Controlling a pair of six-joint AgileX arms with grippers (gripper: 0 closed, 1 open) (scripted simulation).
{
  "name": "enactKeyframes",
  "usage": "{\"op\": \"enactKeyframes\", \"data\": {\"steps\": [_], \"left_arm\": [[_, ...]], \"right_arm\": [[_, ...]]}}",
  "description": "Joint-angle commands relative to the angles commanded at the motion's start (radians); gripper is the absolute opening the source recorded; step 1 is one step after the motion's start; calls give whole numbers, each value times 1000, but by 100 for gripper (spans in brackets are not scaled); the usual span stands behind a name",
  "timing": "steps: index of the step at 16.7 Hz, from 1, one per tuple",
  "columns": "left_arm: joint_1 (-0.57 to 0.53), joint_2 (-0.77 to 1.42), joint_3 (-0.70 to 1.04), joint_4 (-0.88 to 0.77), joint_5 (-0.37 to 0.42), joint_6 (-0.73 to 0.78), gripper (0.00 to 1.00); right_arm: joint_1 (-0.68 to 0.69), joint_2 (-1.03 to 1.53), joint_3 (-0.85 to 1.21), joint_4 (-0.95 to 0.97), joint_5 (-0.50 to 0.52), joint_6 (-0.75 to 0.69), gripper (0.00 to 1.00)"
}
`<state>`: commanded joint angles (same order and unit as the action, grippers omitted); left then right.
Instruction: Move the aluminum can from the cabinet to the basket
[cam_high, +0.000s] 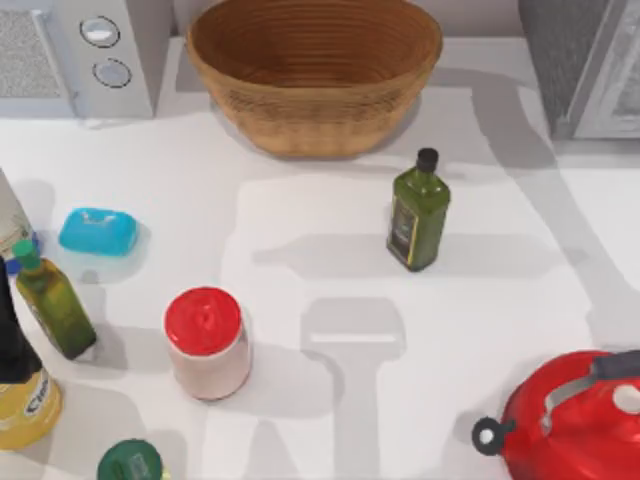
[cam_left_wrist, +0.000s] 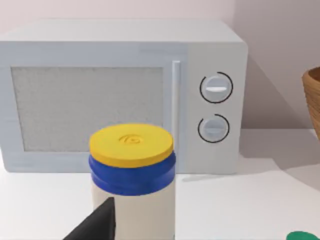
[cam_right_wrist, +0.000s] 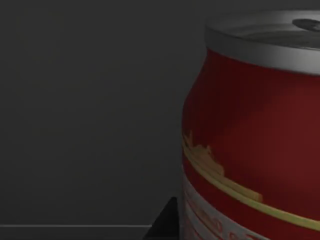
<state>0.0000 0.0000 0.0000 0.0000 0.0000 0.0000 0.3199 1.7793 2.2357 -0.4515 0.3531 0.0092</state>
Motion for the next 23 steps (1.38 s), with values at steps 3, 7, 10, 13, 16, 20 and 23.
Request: {"op": "enactKeyframes", "data": {"steps": [3, 7, 10, 13, 16, 20, 23], "left_arm": [[0, 0, 0, 0, 0, 0, 100], [0, 0, 0, 0, 0, 0, 100], [0, 0, 0, 0, 0, 0, 100], [0, 0, 0, 0, 0, 0, 100], [0, 0, 0, 0, 0, 0, 100], [0, 0, 0, 0, 0, 0, 100], [0, 0, 0, 0, 0, 0, 100]], "right_arm": [[75, -128, -38, -89, 75, -1, 0], [181, -302, -86, -212, 176, 1, 0], [217, -351, -100, -252, 209, 2, 0], [212, -348, -103, -251, 207, 3, 0], [204, -369, -131, -240, 199, 3, 0], [158, -493, -300, -180, 152, 0, 0], [102, -639, -507, -108, 96, -2, 0]]}}
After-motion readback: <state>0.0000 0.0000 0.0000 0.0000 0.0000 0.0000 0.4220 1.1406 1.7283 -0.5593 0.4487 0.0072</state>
